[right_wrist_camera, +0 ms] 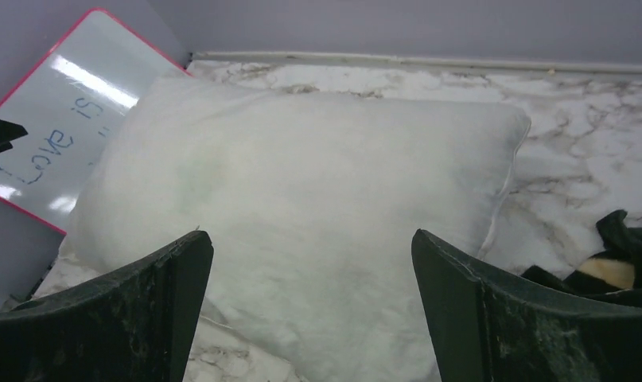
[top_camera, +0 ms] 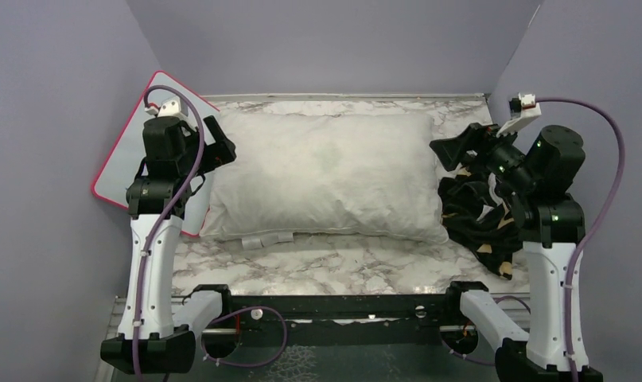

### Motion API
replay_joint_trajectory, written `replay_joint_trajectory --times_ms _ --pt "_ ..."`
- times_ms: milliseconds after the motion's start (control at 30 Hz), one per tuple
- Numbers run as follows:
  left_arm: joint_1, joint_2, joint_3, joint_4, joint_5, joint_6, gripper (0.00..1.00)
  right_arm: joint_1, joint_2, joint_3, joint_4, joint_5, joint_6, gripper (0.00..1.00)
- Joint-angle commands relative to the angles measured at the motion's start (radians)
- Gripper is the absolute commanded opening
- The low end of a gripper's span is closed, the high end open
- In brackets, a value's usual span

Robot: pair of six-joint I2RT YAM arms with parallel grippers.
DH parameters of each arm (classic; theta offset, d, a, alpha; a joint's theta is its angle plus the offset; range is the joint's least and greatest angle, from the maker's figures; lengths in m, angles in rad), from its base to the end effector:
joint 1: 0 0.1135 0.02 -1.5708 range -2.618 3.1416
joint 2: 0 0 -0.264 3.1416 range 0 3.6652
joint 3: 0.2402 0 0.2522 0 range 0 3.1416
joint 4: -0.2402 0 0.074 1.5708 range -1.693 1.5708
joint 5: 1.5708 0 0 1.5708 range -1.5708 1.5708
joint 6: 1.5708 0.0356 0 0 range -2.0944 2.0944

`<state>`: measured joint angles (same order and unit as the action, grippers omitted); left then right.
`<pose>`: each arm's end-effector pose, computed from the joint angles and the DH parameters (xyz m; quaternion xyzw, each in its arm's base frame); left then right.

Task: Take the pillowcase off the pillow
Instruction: Reset both arms

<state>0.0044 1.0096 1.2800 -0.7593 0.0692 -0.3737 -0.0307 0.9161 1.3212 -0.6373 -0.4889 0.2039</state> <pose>0.1962 -0.0016 0.4088 -0.1435 0.8448 -0.1236 0.5004 0.1638 0.0117 0.4503 -0.0601 0.7733 0.2412 0.5833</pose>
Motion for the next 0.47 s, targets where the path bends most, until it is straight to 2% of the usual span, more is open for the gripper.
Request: replay_joint_trajectory --times_ms 0,433 --pt "-0.002 -0.008 0.052 0.002 -0.104 0.008 0.99 0.002 -0.049 -0.017 0.093 0.045 -0.025 1.0" --pt "-0.002 -0.003 0.051 0.002 -0.079 0.026 0.99 0.002 -0.031 -0.079 0.057 0.126 -0.008 1.0"
